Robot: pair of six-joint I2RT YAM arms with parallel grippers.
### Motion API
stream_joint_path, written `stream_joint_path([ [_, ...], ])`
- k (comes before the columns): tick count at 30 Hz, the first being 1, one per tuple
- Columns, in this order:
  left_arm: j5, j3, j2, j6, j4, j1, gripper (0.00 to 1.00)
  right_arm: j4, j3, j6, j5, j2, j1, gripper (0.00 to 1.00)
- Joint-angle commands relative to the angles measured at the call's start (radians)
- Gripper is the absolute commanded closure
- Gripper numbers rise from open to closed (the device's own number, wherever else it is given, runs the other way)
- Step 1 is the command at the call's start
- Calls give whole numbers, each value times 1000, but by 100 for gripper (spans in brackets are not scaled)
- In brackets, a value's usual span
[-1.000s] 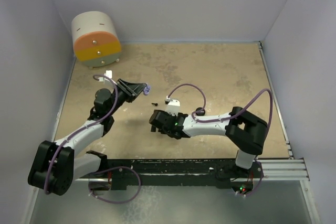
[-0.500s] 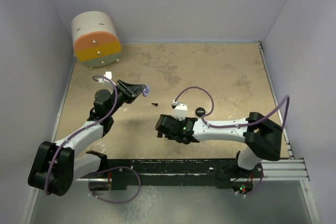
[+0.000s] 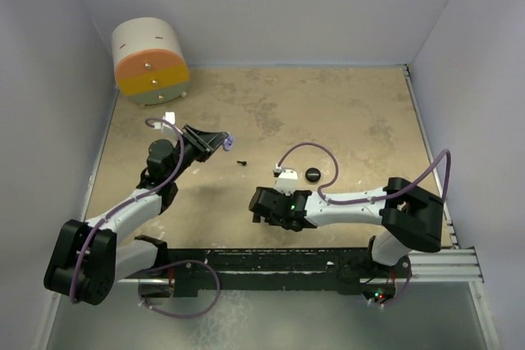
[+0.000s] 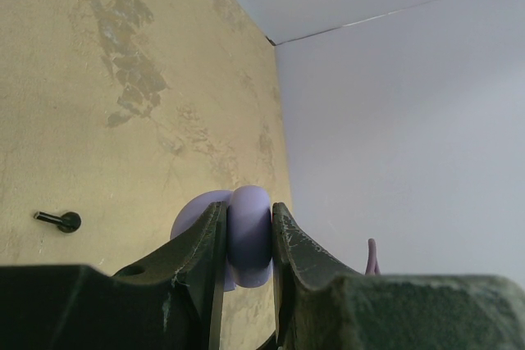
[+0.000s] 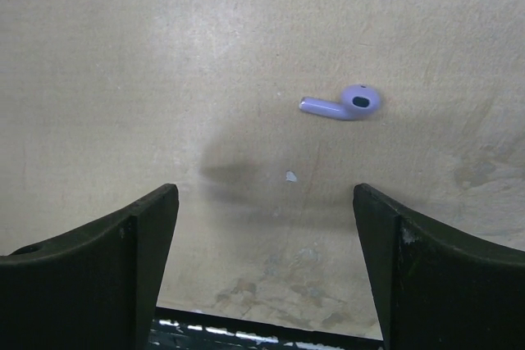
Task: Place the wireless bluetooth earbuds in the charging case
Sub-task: Pick up the earbud from the center of the board.
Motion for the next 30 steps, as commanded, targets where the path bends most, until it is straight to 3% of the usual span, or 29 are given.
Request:
stream_joint_path([
  [1,2,5,-2,27,34,9,100,68,-7,1,-34,33,4,10],
  [17,1,3,-2,29,29,10,100,134,-41,-22,-36,119,-52,9],
  [30,-1,5,-2,29,25,10,100,138,-102,-48,-19,46,-129,8],
])
